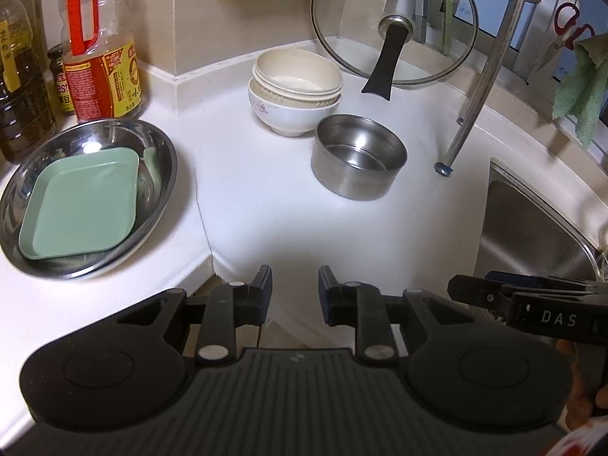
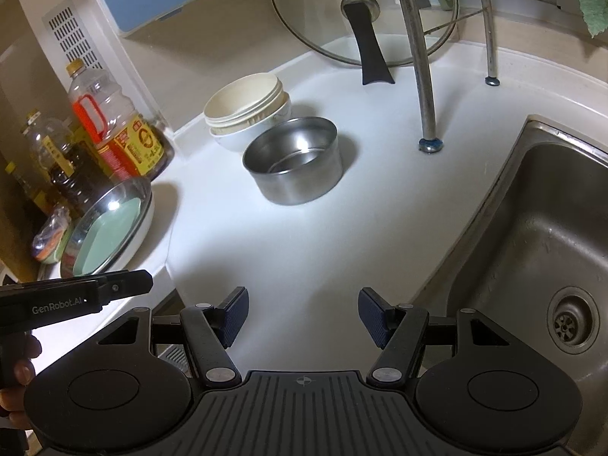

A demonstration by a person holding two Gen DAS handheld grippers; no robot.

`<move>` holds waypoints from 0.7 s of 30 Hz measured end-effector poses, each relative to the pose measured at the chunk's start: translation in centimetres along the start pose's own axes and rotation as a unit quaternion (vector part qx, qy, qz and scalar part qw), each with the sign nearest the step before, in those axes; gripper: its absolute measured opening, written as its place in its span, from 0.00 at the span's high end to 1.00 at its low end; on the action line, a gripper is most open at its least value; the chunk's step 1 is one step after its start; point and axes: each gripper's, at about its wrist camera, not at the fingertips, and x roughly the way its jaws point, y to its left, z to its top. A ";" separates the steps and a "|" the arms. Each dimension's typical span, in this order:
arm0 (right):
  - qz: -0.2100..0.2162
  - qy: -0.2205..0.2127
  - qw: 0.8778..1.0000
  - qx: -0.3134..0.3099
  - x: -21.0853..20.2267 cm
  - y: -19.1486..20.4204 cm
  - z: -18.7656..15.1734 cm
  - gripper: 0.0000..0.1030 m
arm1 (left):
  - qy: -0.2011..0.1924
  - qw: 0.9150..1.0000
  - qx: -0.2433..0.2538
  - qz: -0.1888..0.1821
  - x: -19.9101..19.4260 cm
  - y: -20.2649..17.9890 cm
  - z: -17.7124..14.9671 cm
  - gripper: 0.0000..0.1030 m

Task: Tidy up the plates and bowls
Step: 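Move both grippers to the rim of the small steel pot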

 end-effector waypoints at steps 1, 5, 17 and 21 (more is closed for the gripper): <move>0.001 0.000 1.000 0.001 0.3 0.0 0.2 0.38 | -0.001 1.000 0.000 -0.001 0.2 0.2 0.2 0.78; -0.002 -0.006 1.000 0.003 1.4 -0.2 1.2 0.38 | -0.006 1.000 0.002 0.006 1.4 1.0 1.5 0.78; -0.034 -0.061 0.997 0.022 5.0 -1.3 5.9 0.38 | -0.035 0.998 0.030 -0.031 5.8 1.1 7.1 0.78; -0.040 -0.073 0.996 0.026 6.4 -1.1 7.2 0.38 | -0.037 0.997 0.036 -0.050 7.8 0.8 8.8 0.78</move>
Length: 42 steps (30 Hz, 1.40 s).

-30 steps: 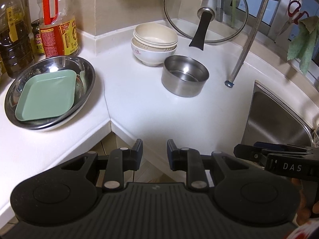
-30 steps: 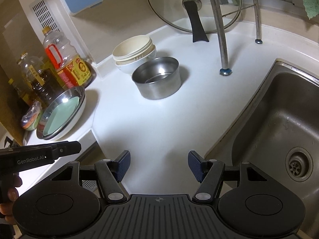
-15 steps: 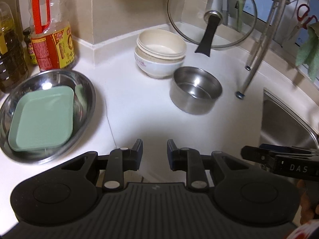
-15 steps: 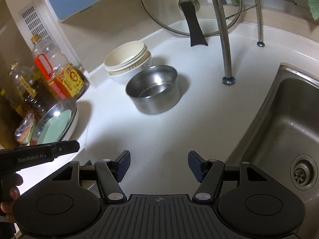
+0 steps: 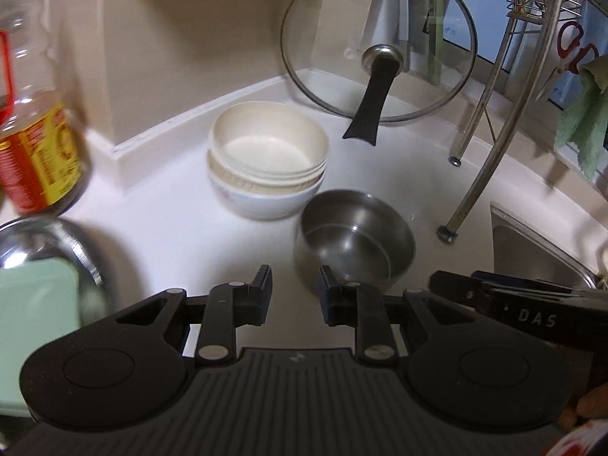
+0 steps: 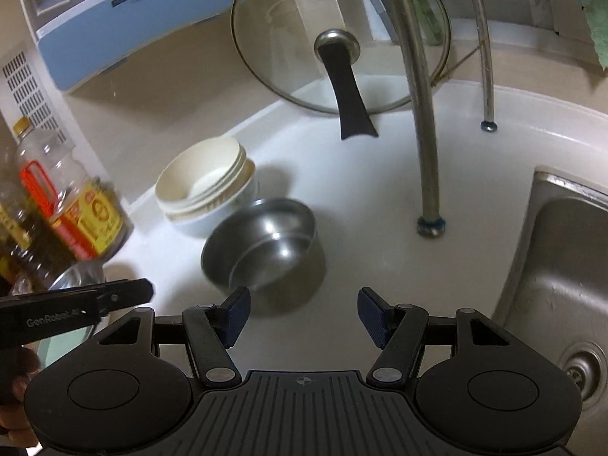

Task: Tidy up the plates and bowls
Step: 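Move both grippers to the rim of the small steel pot, then close both grippers on the steel pot rim and lift it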

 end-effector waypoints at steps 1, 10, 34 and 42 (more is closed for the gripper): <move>-0.002 -0.002 1.000 0.000 0.3 0.1 0.2 0.39 | -0.001 1.000 0.001 -0.003 0.6 0.1 0.3 0.78; -0.023 -0.012 1.000 0.009 4.1 0.4 1.8 0.53 | 0.010 1.000 0.012 -0.016 4.8 0.7 2.0 0.78; -0.041 -0.023 0.999 0.024 4.2 0.4 2.0 0.94 | 0.025 0.998 0.038 -0.051 6.3 0.2 2.1 0.91; -0.038 -0.047 0.998 0.027 0.5 0.6 3.3 0.94 | 0.001 0.996 0.037 -0.080 3.5 -0.4 3.4 0.91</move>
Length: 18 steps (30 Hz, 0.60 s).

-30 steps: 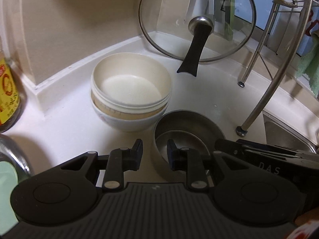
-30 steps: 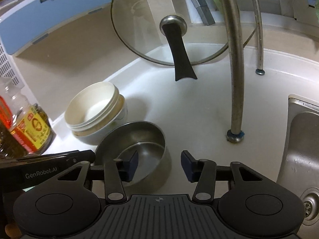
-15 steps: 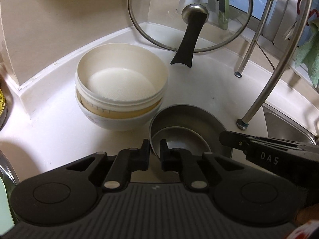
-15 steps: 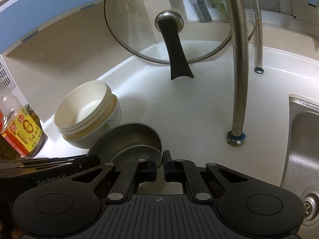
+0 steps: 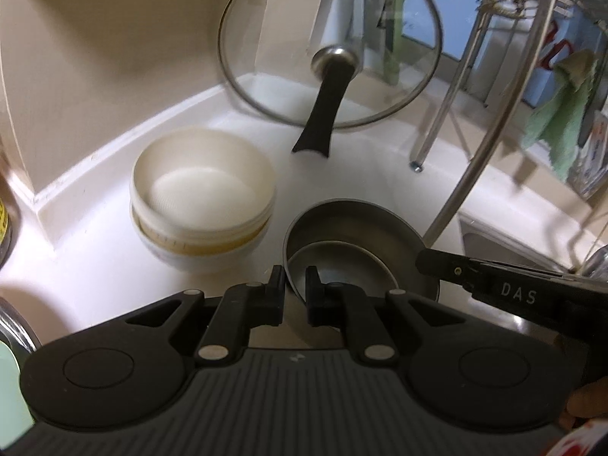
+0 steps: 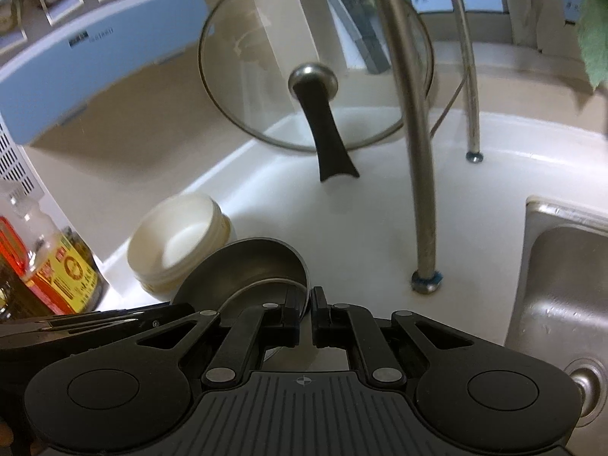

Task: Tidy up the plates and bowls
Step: 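Close both grippers on the steel pot rim and lift it, then carry the steel pot over and lower it onto the cream bowls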

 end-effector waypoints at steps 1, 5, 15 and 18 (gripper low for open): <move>0.001 -0.004 1.000 -0.002 -0.4 0.1 0.3 0.94 | -0.005 1.000 0.000 -0.003 -0.1 -0.2 0.4 0.91; 0.009 -0.022 1.000 -0.011 -1.4 1.0 1.9 0.94 | -0.033 0.999 0.004 -0.008 -1.6 -0.3 1.7 0.91; 0.050 -0.043 0.997 -0.042 0.6 5.0 5.7 0.94 | -0.085 0.996 -0.009 0.025 -3.4 2.4 4.5 0.91; 0.063 -0.040 0.996 -0.048 1.9 6.1 6.5 0.94 | -0.091 0.995 -0.016 0.040 -3.3 3.5 4.9 0.91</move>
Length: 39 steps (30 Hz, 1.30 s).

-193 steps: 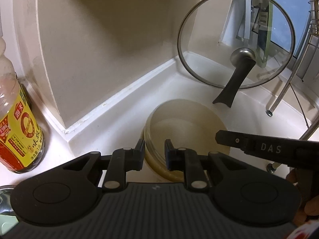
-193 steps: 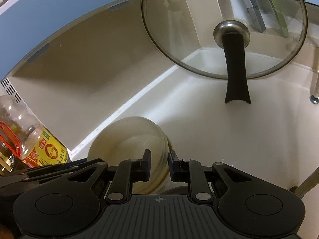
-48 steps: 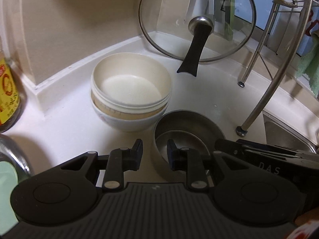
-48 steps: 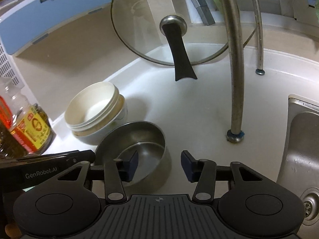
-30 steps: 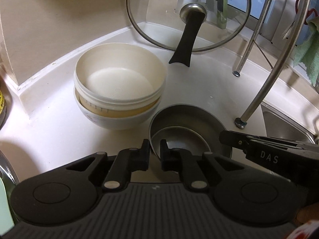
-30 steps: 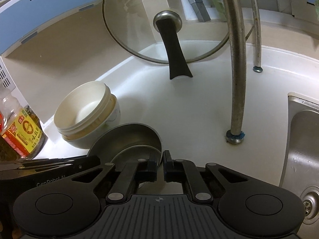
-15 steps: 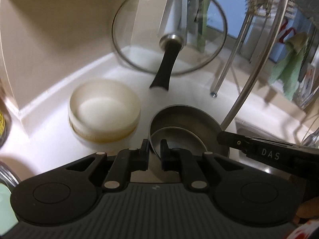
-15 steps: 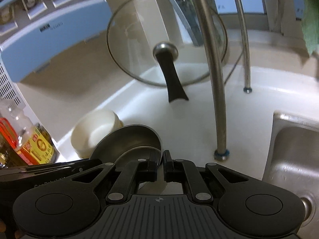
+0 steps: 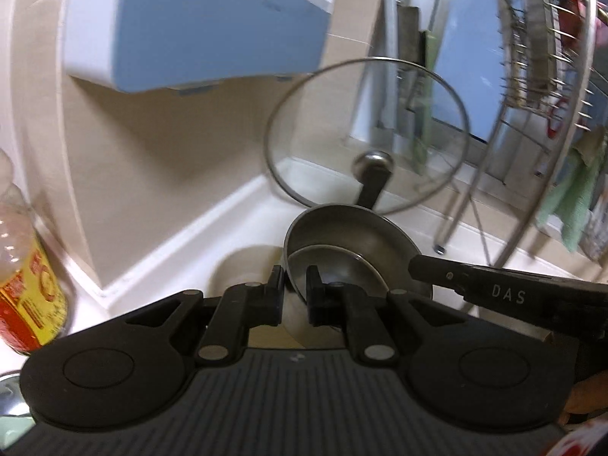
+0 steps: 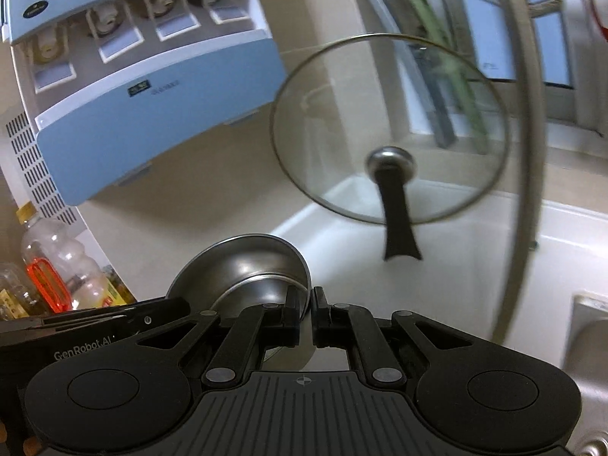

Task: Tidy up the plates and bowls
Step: 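Carry the steel pot over and lower it onto the cream bowls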

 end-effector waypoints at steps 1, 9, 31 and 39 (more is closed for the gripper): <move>0.003 0.002 1.000 -0.002 0.5 0.2 0.1 0.94 | 0.001 1.000 -0.003 0.004 0.2 0.4 0.2 0.91; 0.013 0.011 1.000 -0.006 3.9 0.9 0.1 0.94 | 0.012 0.999 -0.012 0.027 2.2 2.6 0.4 0.91; 0.012 0.047 0.999 0.017 7.8 -0.3 -1.0 0.93 | 0.046 0.998 -0.020 0.037 4.6 4.4 -0.4 0.91; 0.016 0.045 0.999 0.018 6.7 -0.3 -1.3 0.82 | 0.036 0.998 -0.024 0.046 3.2 4.1 -0.4 0.89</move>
